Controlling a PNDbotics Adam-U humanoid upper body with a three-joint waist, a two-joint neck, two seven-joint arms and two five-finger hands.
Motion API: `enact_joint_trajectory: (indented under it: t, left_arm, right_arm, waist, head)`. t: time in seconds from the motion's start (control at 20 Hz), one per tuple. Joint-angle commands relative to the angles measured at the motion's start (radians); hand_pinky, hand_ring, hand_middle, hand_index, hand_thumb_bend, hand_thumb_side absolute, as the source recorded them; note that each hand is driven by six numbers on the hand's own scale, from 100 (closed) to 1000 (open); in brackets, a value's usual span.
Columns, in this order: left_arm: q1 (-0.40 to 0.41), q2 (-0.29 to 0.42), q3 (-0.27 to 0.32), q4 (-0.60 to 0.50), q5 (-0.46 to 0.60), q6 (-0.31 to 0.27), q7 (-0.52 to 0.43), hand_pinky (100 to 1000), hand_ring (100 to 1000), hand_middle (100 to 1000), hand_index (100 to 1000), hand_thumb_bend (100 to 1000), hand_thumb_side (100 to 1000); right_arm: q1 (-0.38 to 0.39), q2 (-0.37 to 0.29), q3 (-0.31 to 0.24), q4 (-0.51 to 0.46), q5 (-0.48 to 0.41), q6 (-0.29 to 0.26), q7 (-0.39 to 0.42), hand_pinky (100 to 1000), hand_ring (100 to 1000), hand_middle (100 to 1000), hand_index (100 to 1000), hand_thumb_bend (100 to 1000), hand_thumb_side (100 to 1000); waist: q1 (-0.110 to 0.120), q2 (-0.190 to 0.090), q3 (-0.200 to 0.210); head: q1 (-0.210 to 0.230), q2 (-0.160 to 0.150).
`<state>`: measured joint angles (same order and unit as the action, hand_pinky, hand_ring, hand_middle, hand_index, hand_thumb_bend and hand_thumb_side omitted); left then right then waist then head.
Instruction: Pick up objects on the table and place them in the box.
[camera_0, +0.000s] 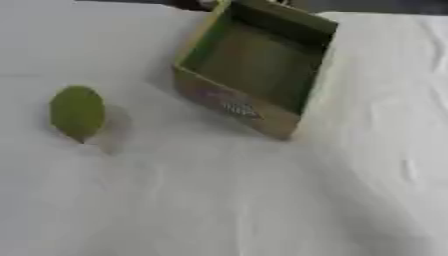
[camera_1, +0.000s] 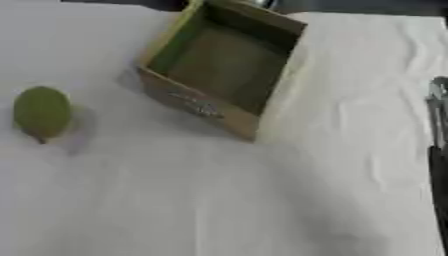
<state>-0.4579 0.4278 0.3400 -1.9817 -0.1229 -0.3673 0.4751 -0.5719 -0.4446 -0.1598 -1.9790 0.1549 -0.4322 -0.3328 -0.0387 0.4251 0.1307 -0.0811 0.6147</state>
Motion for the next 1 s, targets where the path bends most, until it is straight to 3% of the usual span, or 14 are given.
enact_joint_trajectory:
  t: [0.05,0.7,0.85,1.0]
  left_arm:
    - [-0.006,0.020,0.000,-0.018,-0.007,0.004,-0.004,624,614,591,747,100,599]
    - [0.002,0.024,0.007,-0.018,-0.026,0.025,-0.018,625,630,619,782,100,589]
    - [0.040,0.063,0.014,-0.018,-0.071,0.070,-0.046,638,662,655,806,100,574]
    - [0.112,0.139,0.007,-0.018,-0.157,0.099,-0.090,659,692,684,820,100,477]
  right_arm:
    - [-0.012,-0.023,-0.007,-0.021,-0.004,-0.002,0.002,824,764,553,727,100,473]
    - [-0.010,-0.025,-0.007,-0.021,-0.005,-0.001,0.005,825,764,549,727,100,486]
    - [-0.005,-0.032,-0.007,-0.021,-0.003,0.000,0.005,826,765,549,727,100,491]
    - [-0.002,-0.040,-0.006,-0.021,-0.001,0.001,0.006,826,766,549,727,100,493]
  waist:
    - [0.004,-0.024,0.001]
    - [0.005,-0.020,-0.006]
    - [0.010,-0.019,-0.006]
    - [0.018,-0.017,-0.005]
  head:
    - [-0.001,-0.005]
    - [-0.013,-0.008]
    - [-0.019,0.000]
    - [-0.022,0.007]
